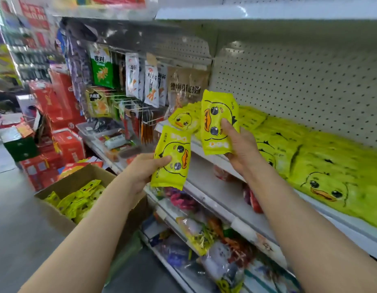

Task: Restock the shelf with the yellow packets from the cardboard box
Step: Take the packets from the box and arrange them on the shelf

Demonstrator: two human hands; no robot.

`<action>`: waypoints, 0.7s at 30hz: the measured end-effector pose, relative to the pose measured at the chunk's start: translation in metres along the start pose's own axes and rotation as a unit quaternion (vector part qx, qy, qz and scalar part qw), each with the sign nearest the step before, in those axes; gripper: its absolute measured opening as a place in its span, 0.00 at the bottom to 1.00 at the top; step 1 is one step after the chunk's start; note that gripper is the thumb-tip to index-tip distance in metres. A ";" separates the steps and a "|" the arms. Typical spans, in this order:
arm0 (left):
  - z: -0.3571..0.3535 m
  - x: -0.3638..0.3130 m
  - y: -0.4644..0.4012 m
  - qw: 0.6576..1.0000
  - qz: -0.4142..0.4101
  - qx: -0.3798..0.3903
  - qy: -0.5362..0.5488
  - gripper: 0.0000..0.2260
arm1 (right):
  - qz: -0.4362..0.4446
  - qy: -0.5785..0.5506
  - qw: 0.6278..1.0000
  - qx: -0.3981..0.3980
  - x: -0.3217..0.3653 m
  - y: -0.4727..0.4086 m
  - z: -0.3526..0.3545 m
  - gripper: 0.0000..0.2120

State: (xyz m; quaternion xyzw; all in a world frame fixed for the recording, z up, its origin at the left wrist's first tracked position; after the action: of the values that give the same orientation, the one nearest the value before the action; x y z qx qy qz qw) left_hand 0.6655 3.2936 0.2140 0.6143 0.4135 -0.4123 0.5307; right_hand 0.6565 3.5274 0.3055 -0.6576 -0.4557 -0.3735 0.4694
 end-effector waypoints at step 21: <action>-0.453 -0.054 0.063 0.894 -0.024 0.296 -0.335 0.21 | 0.076 0.082 0.960 -0.256 0.207 0.108 0.394 0.16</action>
State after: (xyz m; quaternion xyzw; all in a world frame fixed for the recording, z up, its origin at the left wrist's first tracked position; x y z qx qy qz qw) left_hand 0.7389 3.7333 0.3283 0.5578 0.0849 -0.7098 0.4217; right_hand 0.8468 3.9405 0.3551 -0.7557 -0.2538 -0.4931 0.3484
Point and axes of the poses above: each hand's wrist, its own y-axis away from the middle knuckle, its own z-axis out of the back of the hand, x = y × z, the point moved 8 cm from there along -y, towards the middle knuckle, and after that the axes turned 8 degrees about z, right-handed, at the moved point
